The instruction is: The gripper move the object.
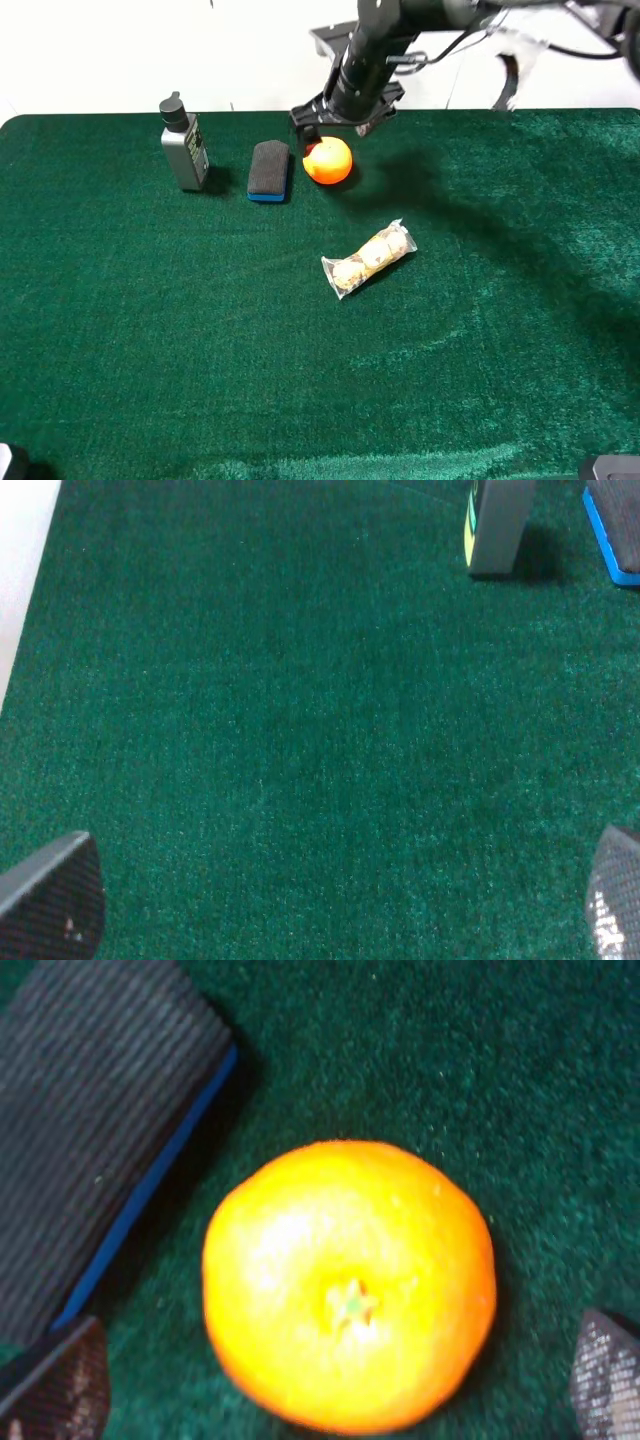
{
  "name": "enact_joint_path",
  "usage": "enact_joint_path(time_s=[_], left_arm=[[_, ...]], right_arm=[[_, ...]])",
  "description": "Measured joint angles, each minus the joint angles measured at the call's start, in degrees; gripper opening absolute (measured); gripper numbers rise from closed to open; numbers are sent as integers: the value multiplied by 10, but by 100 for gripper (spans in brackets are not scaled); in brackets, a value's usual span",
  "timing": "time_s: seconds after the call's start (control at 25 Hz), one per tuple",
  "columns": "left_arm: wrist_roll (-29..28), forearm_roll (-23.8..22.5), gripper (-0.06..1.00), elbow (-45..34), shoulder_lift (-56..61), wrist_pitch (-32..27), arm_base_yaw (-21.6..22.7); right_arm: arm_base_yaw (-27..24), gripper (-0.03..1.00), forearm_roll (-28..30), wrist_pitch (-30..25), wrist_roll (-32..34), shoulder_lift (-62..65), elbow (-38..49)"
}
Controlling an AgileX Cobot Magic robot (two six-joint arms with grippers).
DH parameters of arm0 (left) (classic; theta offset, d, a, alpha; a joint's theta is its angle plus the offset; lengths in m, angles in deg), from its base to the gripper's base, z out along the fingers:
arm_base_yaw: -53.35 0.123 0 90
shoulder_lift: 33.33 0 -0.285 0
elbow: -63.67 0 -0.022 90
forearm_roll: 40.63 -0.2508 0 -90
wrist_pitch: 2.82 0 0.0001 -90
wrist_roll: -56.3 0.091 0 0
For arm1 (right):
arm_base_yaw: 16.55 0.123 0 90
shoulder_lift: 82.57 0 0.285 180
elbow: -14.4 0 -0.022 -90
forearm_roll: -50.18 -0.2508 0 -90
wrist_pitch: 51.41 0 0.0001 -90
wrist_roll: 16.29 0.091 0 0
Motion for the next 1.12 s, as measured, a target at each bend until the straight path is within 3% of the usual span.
enact_joint_path(time_s=[0.76,1.12], left_arm=[[0,0,98,0,0,0,0],[0,0,98,0,0,0,0]], right_arm=[[0,69,-1,-256,0,106,0],[0,69,-9,-267,2,164,12]])
